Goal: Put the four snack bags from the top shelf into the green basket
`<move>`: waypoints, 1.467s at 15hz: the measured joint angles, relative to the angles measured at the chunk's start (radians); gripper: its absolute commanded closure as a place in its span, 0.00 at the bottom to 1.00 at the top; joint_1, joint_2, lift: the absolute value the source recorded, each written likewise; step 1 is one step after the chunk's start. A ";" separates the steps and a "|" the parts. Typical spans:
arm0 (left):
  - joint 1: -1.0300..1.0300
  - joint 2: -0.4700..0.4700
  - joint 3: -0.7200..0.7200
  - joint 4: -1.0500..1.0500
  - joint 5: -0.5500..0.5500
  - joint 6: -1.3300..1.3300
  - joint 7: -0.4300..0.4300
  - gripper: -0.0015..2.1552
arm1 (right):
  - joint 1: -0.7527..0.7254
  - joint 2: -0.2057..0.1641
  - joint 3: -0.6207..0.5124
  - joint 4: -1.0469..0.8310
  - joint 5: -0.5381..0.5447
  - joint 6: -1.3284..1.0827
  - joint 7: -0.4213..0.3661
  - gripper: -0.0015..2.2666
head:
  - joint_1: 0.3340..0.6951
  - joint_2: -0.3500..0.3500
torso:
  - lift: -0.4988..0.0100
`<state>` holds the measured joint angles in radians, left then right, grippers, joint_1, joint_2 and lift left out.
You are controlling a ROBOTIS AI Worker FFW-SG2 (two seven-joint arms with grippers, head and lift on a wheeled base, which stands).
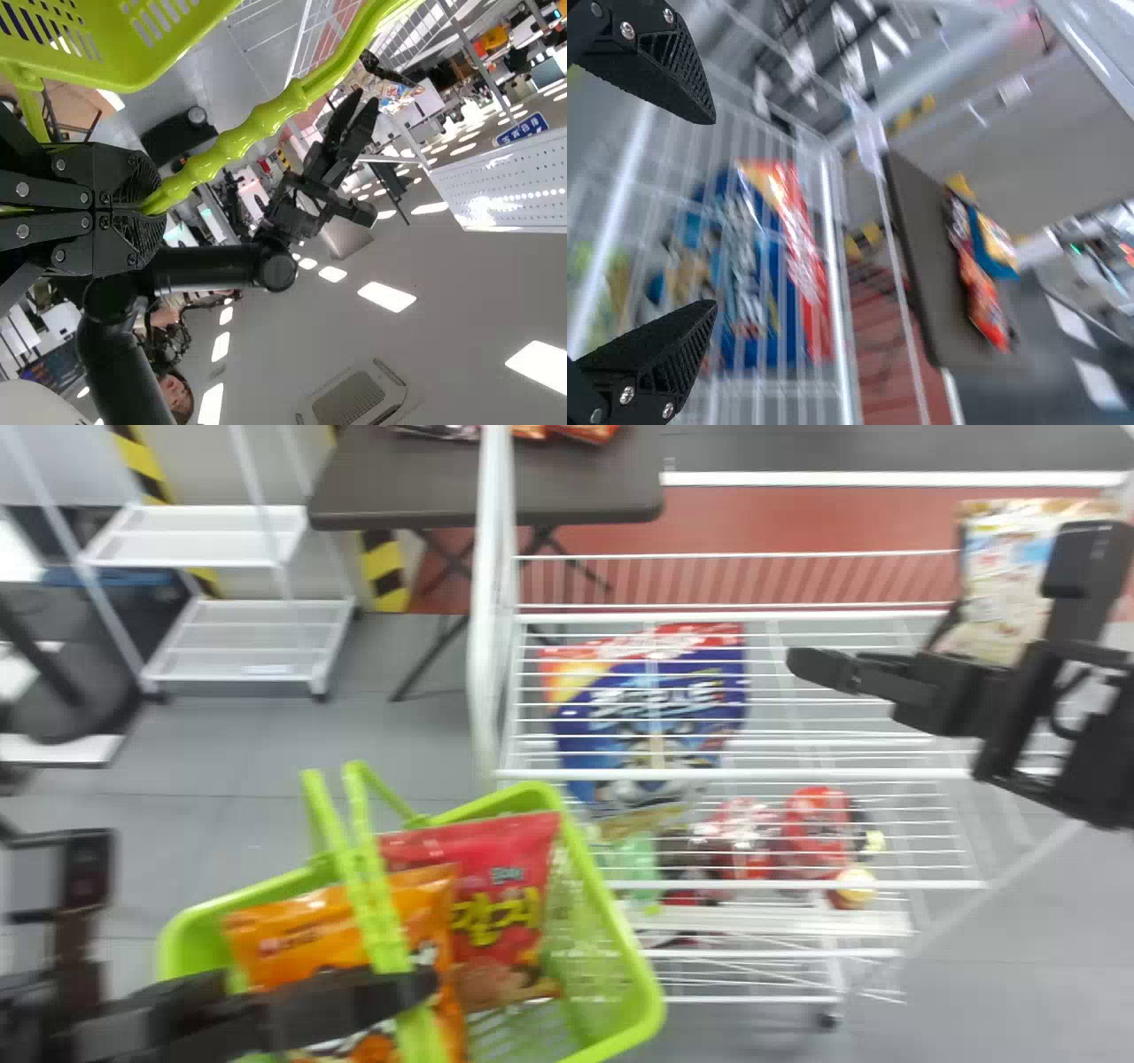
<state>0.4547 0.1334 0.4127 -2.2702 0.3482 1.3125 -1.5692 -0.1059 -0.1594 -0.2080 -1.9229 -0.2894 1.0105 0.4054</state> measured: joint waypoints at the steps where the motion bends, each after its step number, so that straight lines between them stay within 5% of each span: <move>1: 0.001 0.000 0.000 0.002 0.000 0.000 0.000 1.00 | -0.028 0.000 -0.009 0.062 0.062 -0.065 -0.014 0.04 | 1.00 0.29 | 0.97; 5: 0.002 0.000 0.001 0.014 0.000 -0.002 0.000 1.00 | -0.141 -0.002 -0.058 0.268 0.231 -0.186 -0.055 0.04 | 1.00 0.13 | 0.97; 12: 0.004 -0.003 0.004 0.033 -0.004 -0.010 0.000 1.00 | -0.349 -0.026 -0.077 0.622 0.411 -0.325 -0.094 0.05 | 1.00 0.04 | 0.97; 13: 0.004 -0.004 0.004 0.036 -0.005 -0.011 0.000 1.00 | -0.382 -0.026 -0.069 0.687 0.440 -0.360 -0.108 0.14 | 1.00 0.03 | 0.97; 14: 0.005 -0.005 0.003 0.038 -0.005 -0.012 0.000 1.00 | -0.406 -0.026 -0.064 0.735 0.460 -0.389 -0.112 0.36 | 1.00 0.03 | 0.97; 15: 0.007 -0.006 0.003 0.039 -0.006 -0.013 0.000 1.00 | -0.427 -0.026 -0.060 0.774 0.475 -0.407 -0.110 0.70 | 1.00 0.04 | 0.97; 16: 0.010 -0.006 0.003 0.040 -0.007 -0.014 0.000 1.00 | -0.437 -0.027 -0.060 0.793 0.480 -0.410 -0.108 0.92 | 1.00 0.04 | 0.97; 22: 0.018 -0.015 0.005 0.039 -0.009 -0.019 0.000 1.00 | -0.367 -0.023 -0.083 0.700 0.436 -0.323 -0.111 0.99 | 1.00 0.02 | 0.97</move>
<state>0.4730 0.1184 0.4180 -2.2316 0.3395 1.2940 -1.5693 -0.4725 -0.1825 -0.2907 -1.2226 0.1462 0.6873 0.2945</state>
